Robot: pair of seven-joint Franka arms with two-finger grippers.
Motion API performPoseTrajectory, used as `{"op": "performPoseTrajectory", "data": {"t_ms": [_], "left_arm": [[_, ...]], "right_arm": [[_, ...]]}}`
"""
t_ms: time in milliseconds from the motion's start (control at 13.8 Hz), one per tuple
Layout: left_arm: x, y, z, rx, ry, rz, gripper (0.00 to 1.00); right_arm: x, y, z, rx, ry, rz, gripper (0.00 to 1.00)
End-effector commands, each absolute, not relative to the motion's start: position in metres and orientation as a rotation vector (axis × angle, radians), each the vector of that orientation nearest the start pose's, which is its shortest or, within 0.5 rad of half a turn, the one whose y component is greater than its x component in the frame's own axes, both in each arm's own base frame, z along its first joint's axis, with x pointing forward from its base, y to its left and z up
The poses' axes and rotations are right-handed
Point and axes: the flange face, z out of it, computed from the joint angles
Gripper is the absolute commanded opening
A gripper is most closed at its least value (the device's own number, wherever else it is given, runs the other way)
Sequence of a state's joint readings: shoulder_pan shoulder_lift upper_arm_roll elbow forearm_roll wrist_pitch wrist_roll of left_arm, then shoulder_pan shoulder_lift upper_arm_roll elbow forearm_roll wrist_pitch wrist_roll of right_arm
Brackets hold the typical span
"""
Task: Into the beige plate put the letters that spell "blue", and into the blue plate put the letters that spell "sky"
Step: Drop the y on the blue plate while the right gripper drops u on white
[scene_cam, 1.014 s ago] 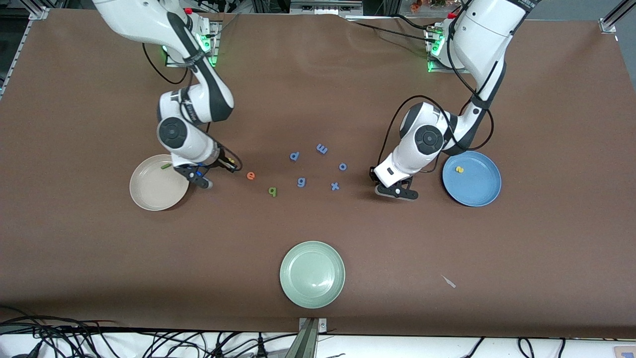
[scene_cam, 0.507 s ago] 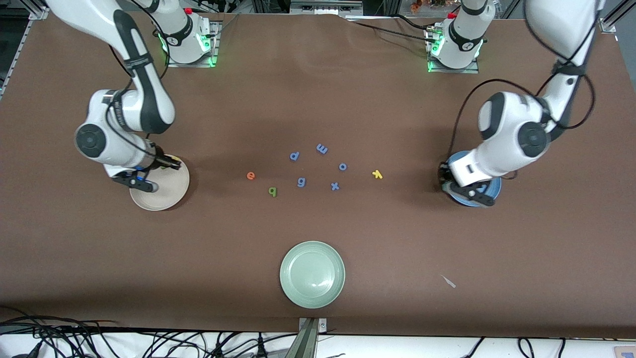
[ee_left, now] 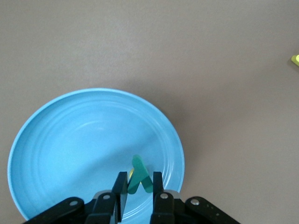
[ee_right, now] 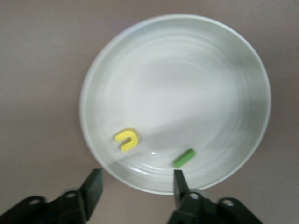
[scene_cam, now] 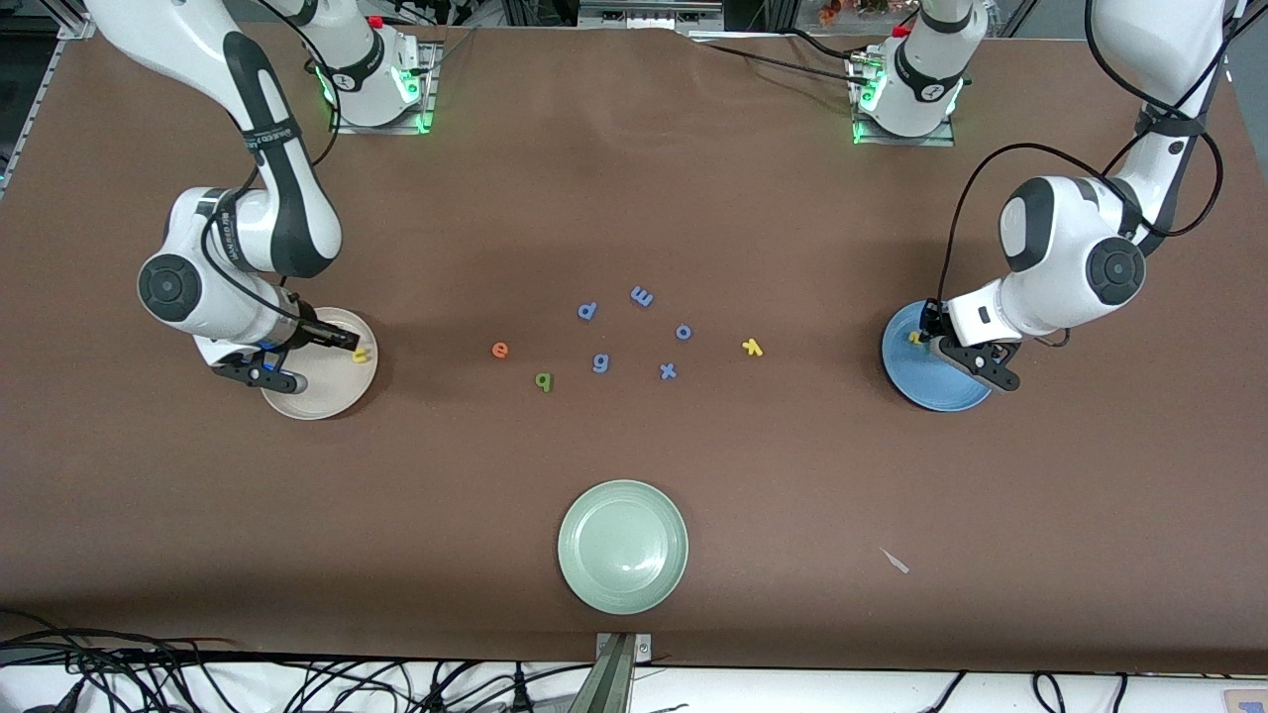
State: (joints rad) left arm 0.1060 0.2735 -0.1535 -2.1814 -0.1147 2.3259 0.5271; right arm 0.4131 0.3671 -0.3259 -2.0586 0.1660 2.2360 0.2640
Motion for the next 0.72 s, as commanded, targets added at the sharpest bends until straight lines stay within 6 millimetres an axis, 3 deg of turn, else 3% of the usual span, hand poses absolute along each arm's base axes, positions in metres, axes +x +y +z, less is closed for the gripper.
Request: {"op": "performPoseTrajectory", "data": {"t_ms": [0, 362, 507, 652], "left_arm": [[0.548, -0.046, 0.266, -3.196, 0.757, 0.121, 0.79], [0.548, -0.051, 0.263, -3.202, 0.735, 0.128, 0.8], [0.547, -0.082, 0.26, -3.215, 0.725, 0.143, 0.8], [0.541, -0.137, 0.254, -3.3, 0.594, 0.118, 0.8]], "right_arm": [[0.569, 0.113, 0.254, -3.116, 0.496, 0.244, 1.0], [0.57, 0.205, 0.238, -3.041, 0.654, 0.258, 1.0], [0.566, 0.224, 0.229, -3.025, 0.711, 0.222, 1.0], [0.559, 0.251, 0.215, -3.013, 0.758, 0.173, 1.0]]}}
